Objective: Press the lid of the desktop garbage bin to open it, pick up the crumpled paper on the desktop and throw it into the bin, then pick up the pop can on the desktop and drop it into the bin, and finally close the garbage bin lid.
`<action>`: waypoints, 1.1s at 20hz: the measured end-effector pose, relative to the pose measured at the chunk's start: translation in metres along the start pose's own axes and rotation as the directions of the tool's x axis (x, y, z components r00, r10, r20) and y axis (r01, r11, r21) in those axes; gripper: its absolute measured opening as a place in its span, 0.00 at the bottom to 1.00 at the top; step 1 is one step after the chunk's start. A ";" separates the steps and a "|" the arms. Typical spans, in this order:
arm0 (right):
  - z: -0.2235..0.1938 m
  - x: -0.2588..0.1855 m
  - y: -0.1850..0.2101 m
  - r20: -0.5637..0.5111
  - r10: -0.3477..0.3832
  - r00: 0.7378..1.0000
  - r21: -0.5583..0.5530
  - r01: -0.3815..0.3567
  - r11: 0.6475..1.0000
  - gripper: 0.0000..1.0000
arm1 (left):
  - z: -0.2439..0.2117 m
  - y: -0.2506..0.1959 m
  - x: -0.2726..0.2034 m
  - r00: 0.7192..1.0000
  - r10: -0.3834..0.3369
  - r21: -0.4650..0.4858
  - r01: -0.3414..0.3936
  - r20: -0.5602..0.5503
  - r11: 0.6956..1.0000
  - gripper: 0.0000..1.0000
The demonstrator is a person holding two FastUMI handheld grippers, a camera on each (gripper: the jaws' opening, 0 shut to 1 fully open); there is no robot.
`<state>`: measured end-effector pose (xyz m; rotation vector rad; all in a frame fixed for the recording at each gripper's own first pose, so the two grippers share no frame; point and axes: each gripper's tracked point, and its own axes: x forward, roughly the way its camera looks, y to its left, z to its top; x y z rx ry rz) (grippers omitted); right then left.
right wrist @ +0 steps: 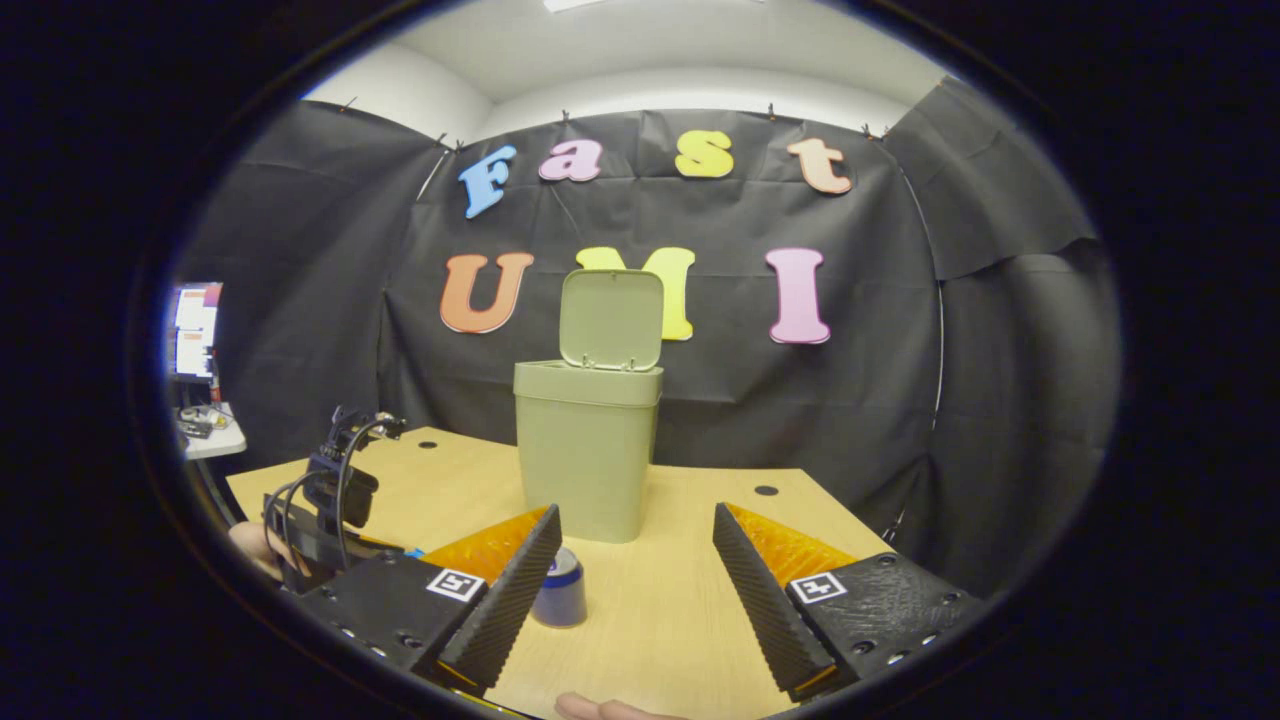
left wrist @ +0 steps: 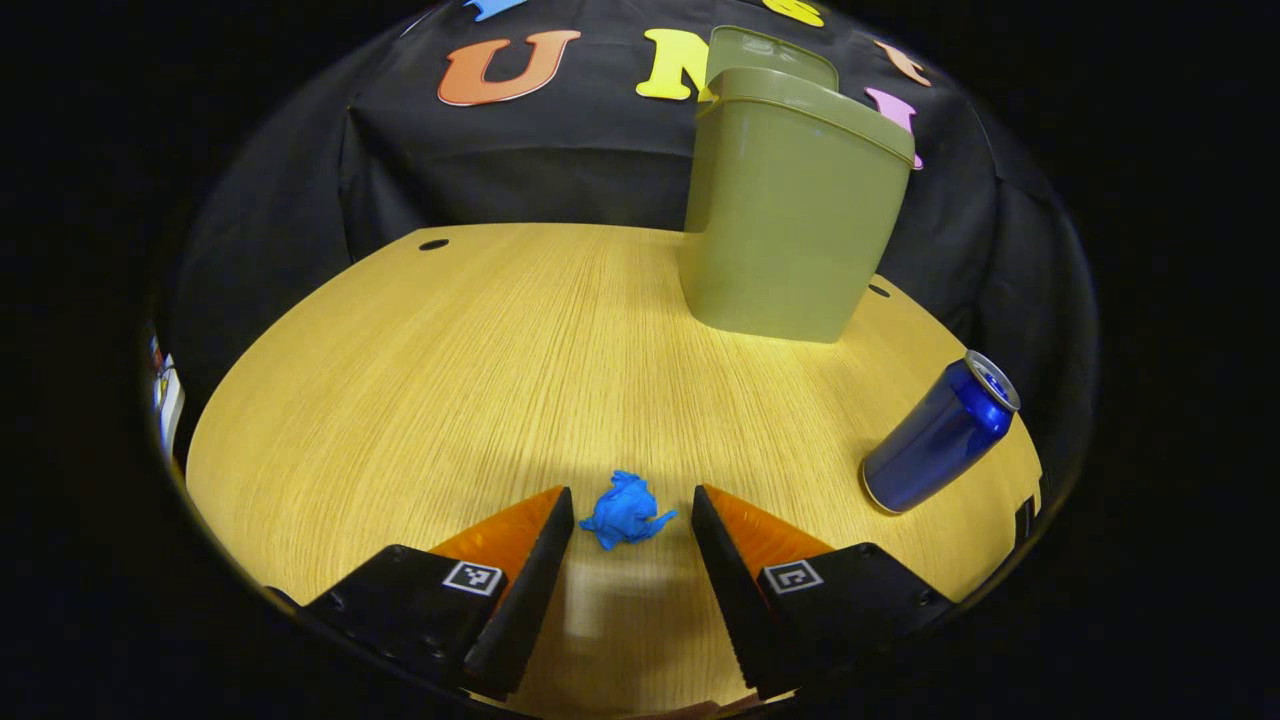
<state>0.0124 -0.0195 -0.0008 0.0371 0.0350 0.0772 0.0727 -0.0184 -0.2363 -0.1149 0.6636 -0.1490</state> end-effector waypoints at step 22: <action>-0.033 0.022 0.029 -0.058 -0.004 0.998 -0.014 0.003 1.000 0.98 | 0.056 0.031 -0.052 0.980 0.082 -0.071 -0.070 0.180 0.995 0.33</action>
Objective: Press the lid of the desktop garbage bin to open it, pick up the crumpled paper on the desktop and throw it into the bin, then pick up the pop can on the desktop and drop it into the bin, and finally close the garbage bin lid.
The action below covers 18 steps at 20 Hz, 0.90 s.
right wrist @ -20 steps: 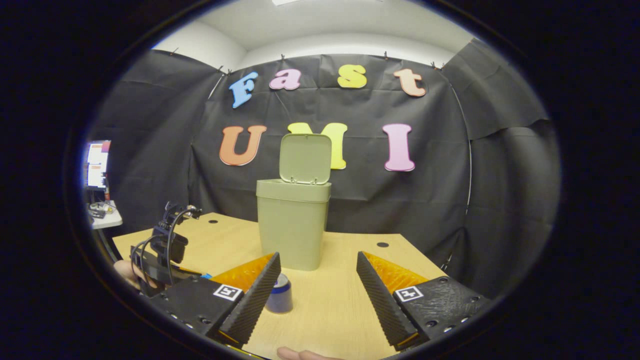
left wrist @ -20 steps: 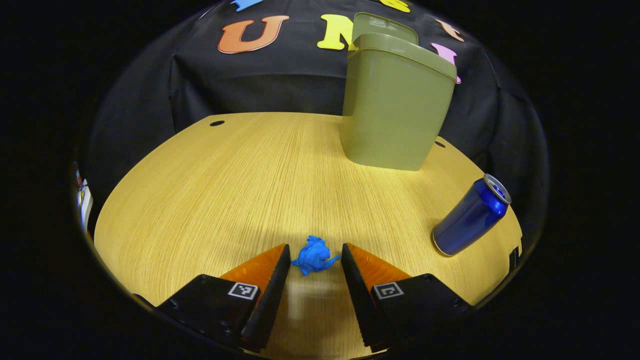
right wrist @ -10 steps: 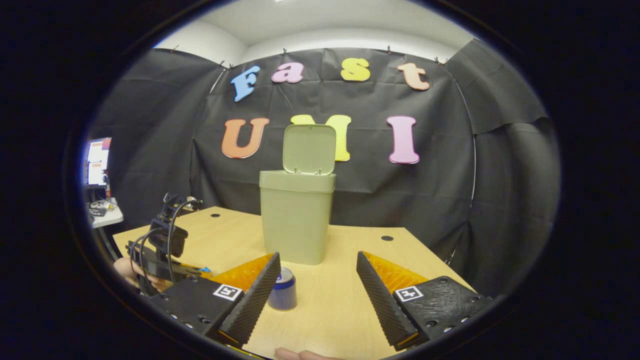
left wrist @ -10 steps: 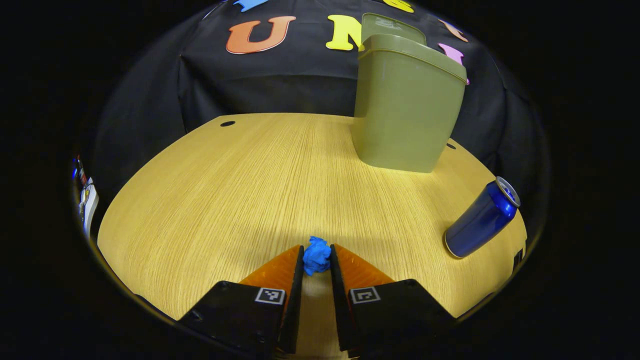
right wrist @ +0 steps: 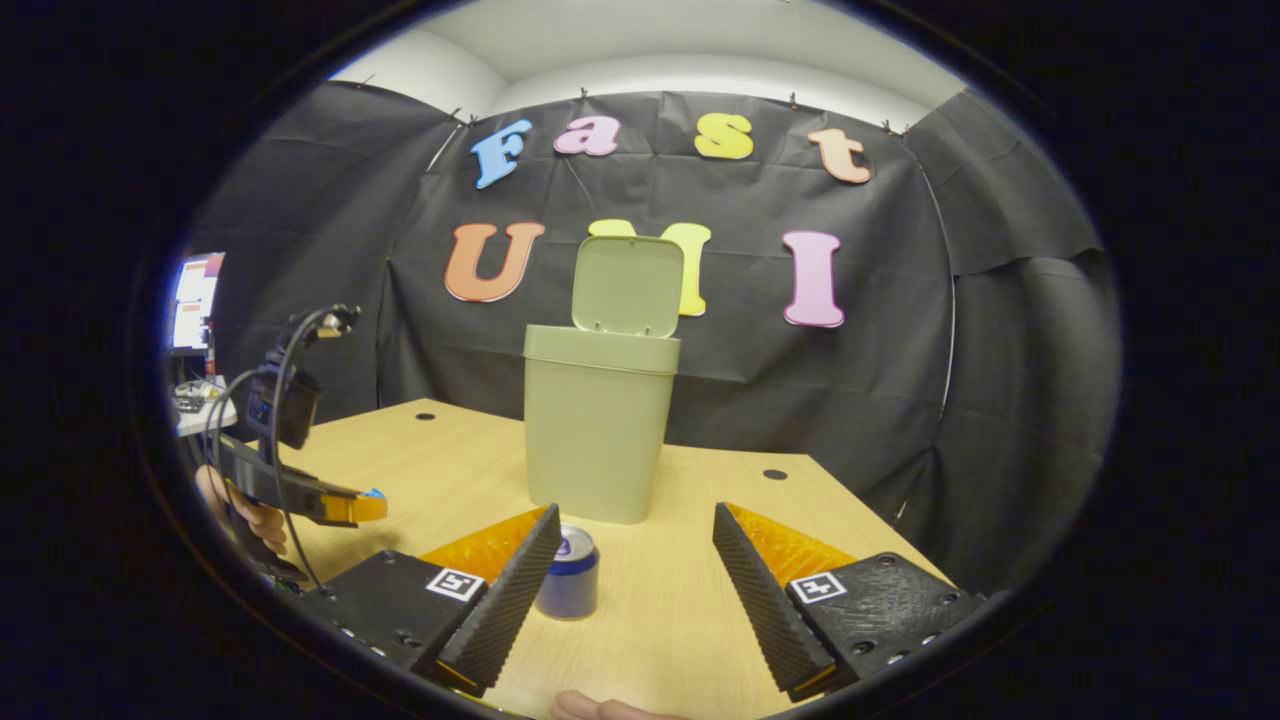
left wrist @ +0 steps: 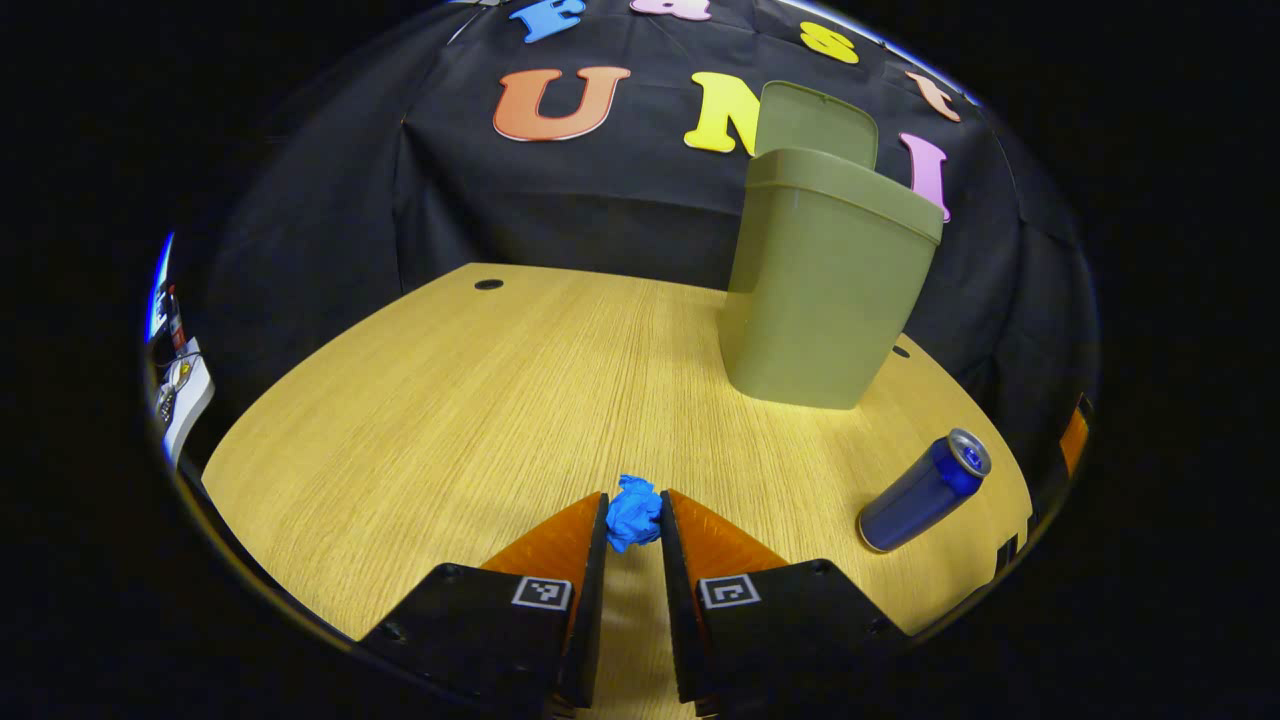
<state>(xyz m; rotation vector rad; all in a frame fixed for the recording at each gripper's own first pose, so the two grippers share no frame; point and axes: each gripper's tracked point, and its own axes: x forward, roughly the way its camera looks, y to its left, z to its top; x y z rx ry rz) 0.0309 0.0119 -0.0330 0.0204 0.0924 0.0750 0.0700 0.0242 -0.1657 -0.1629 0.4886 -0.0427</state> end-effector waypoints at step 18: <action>-0.101 0.057 0.056 -0.191 -0.007 0.982 -0.017 0.003 1.000 0.95 | 0.063 -0.019 -0.079 0.961 -0.011 0.043 -0.001 0.276 0.999 0.33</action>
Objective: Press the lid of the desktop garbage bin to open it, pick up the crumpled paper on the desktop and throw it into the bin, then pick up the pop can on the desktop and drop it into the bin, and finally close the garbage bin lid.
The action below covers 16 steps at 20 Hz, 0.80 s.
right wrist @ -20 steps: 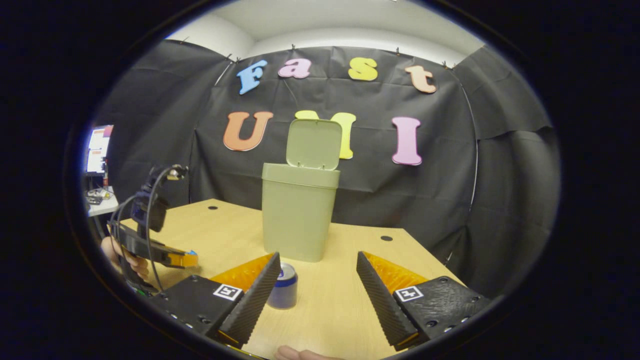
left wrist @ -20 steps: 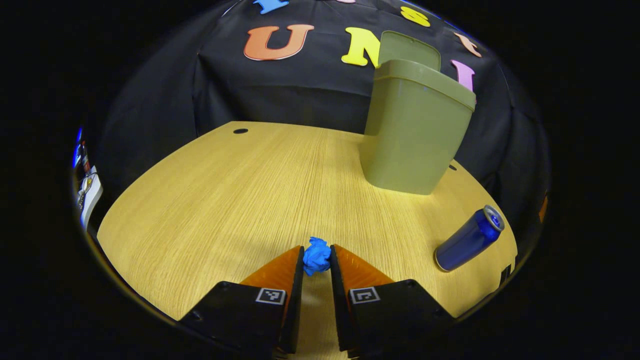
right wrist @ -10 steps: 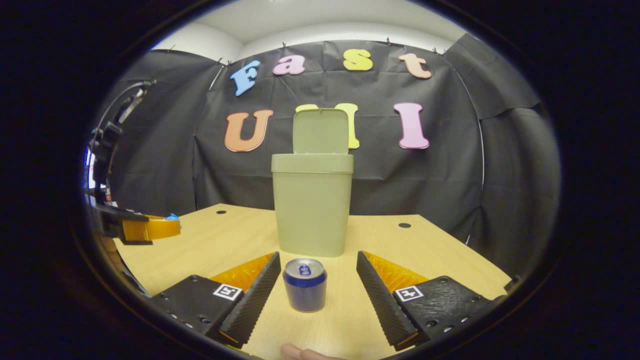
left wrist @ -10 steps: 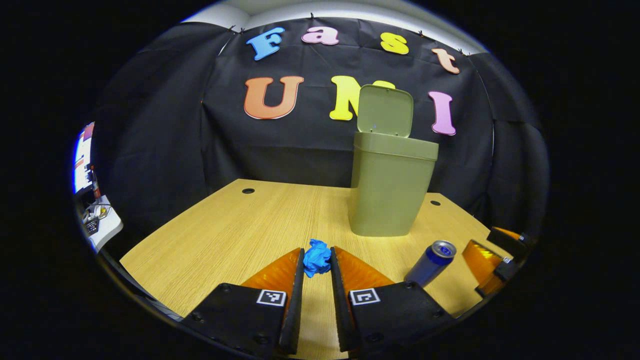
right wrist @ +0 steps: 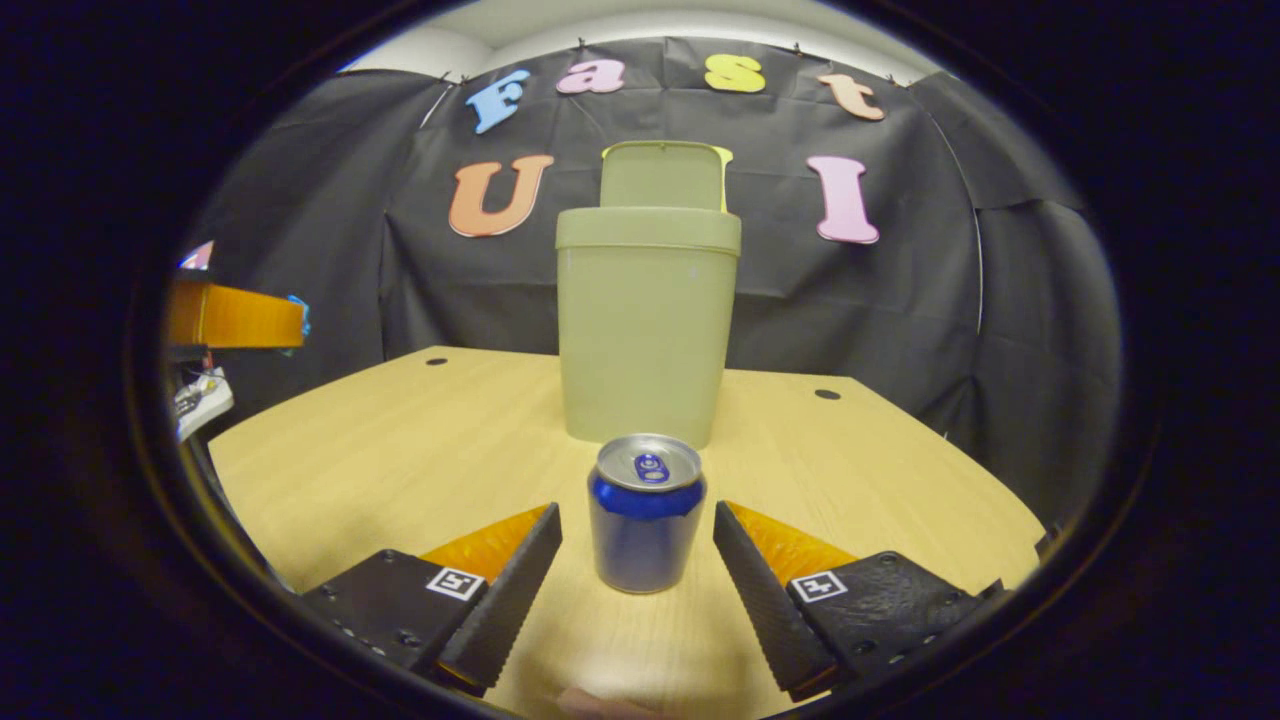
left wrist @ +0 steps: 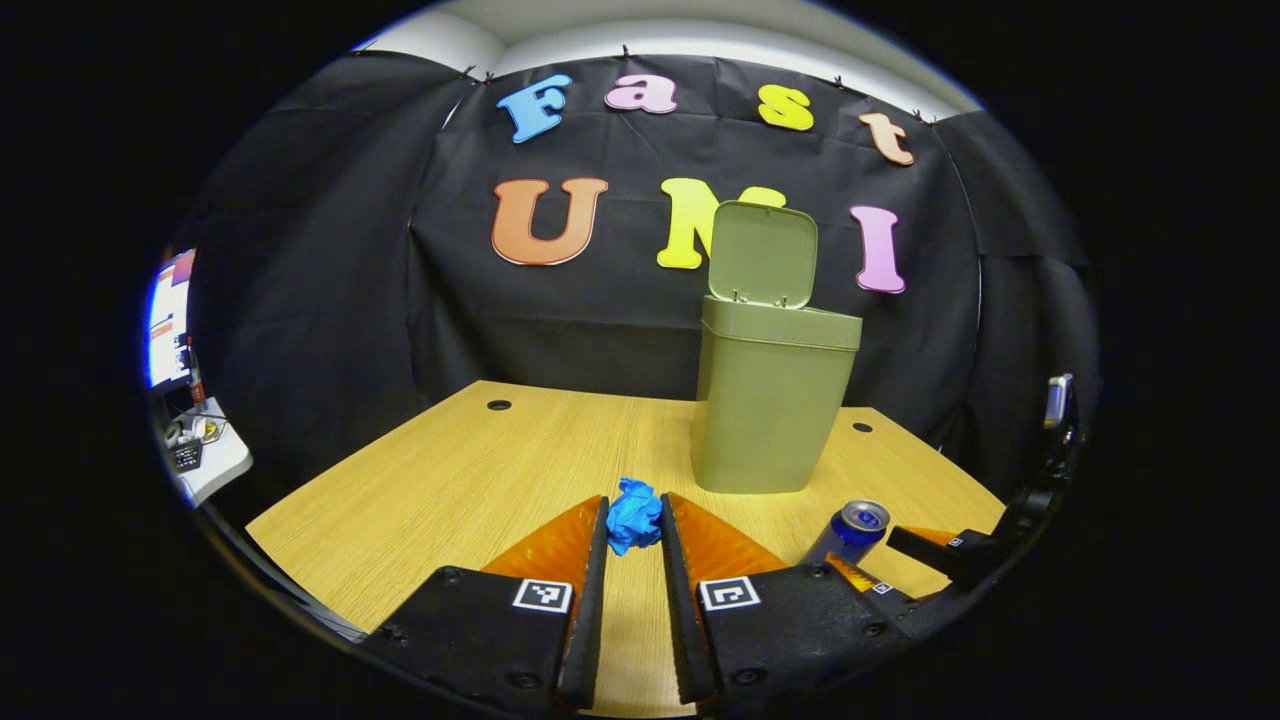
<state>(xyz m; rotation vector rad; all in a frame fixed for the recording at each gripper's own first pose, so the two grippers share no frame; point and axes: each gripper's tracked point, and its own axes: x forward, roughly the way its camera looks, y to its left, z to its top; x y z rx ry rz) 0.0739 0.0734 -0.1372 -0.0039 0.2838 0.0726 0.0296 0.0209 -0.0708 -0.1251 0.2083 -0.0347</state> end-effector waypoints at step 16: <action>0.010 0.003 -0.020 -0.050 0.005 0.999 0.072 -0.001 0.997 0.80 | -0.015 -0.008 0.008 0.999 -0.002 0.015 0.003 -0.038 1.000 0.32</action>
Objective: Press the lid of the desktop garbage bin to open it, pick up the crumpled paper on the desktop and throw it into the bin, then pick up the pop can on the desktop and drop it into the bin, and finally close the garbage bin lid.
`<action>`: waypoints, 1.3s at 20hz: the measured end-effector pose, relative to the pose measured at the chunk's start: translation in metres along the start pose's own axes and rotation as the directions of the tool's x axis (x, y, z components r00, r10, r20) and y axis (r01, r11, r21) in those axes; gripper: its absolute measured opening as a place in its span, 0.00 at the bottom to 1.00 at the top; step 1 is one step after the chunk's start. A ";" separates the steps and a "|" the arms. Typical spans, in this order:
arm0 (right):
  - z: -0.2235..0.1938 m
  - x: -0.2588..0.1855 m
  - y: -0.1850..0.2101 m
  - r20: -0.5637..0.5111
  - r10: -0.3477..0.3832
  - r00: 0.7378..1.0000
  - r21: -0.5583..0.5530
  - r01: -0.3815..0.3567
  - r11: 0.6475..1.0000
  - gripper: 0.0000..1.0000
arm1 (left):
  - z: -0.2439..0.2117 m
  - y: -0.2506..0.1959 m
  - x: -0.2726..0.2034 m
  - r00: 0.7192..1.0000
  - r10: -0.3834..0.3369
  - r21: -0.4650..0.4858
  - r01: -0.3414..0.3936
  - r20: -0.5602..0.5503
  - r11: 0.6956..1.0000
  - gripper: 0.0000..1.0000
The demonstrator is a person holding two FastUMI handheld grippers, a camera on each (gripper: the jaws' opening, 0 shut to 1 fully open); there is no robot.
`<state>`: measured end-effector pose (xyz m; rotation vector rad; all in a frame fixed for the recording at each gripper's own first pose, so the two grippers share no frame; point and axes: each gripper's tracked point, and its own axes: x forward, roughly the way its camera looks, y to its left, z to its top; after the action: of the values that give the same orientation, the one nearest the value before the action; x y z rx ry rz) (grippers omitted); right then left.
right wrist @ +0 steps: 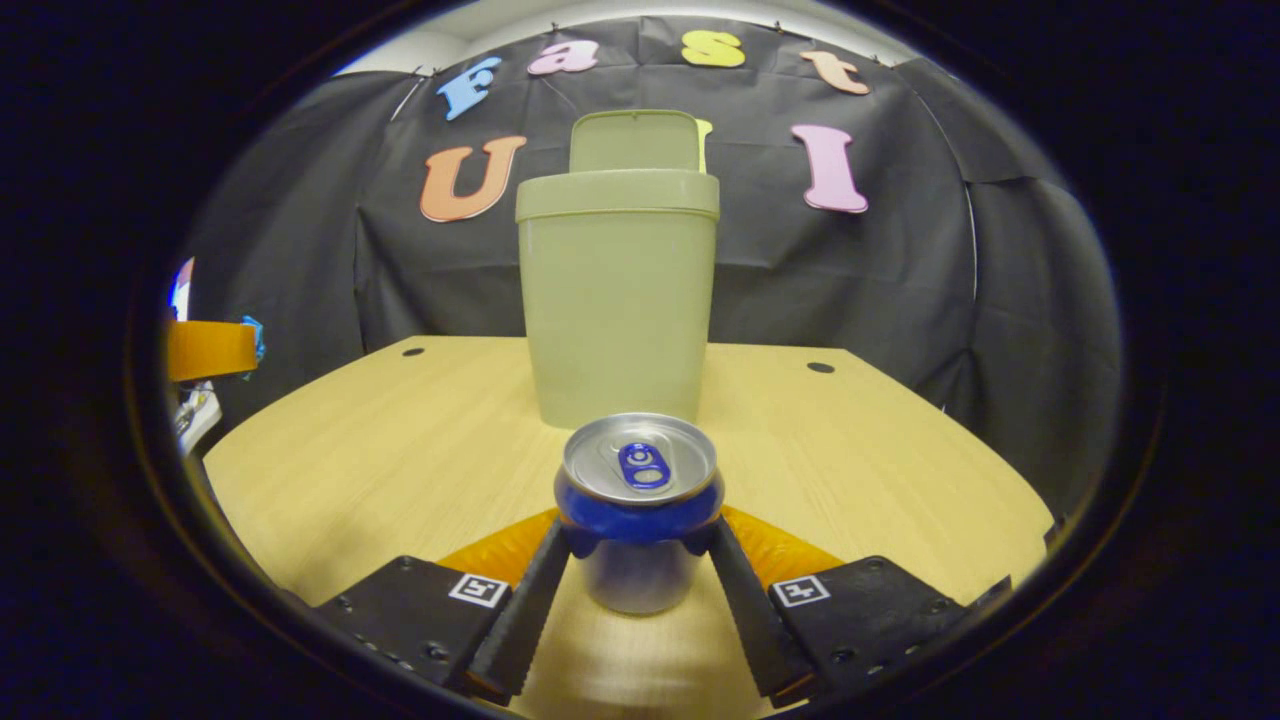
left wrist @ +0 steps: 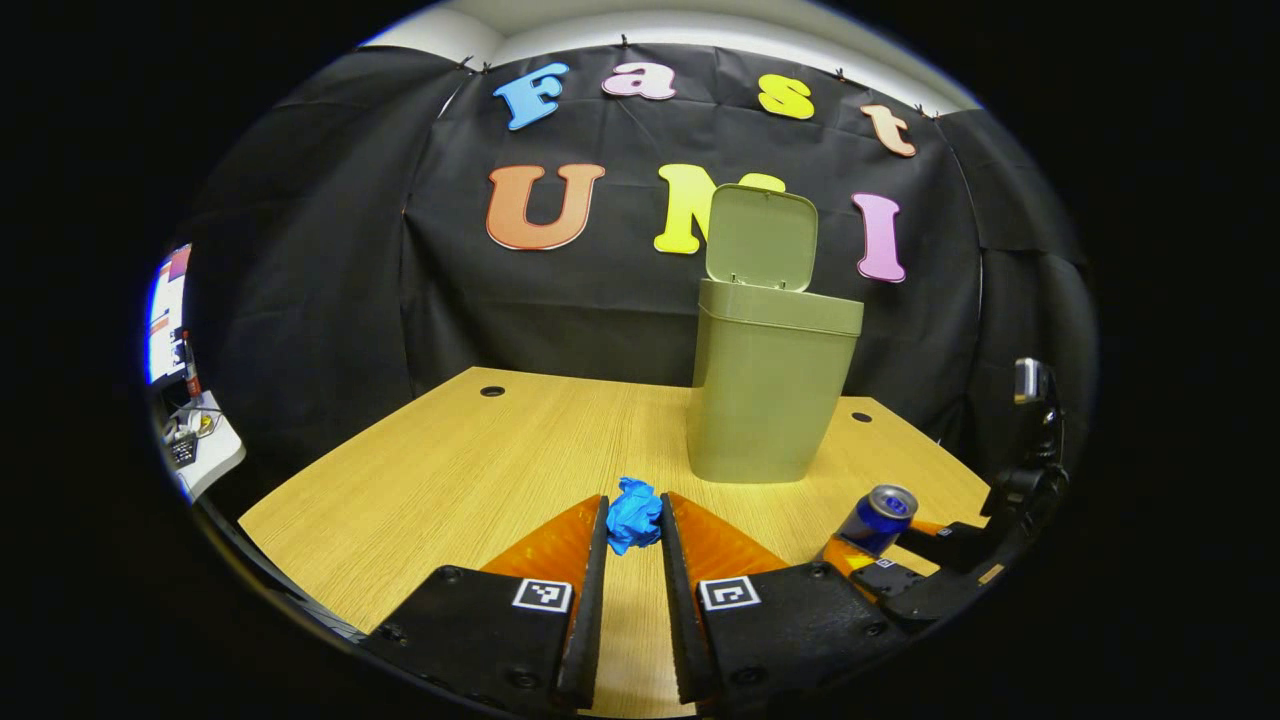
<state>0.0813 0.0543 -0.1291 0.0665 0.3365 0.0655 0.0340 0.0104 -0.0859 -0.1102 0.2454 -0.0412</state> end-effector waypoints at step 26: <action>0.084 -0.108 -0.053 0.231 -0.004 0.973 0.014 0.000 1.000 0.80 | 0.115 -0.054 0.073 0.996 -0.007 0.009 0.006 0.087 1.000 0.32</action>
<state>0.0102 -0.0112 -0.0182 0.0863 0.1042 0.0528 0.1312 -0.0355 0.0135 -0.1041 0.1584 -0.0435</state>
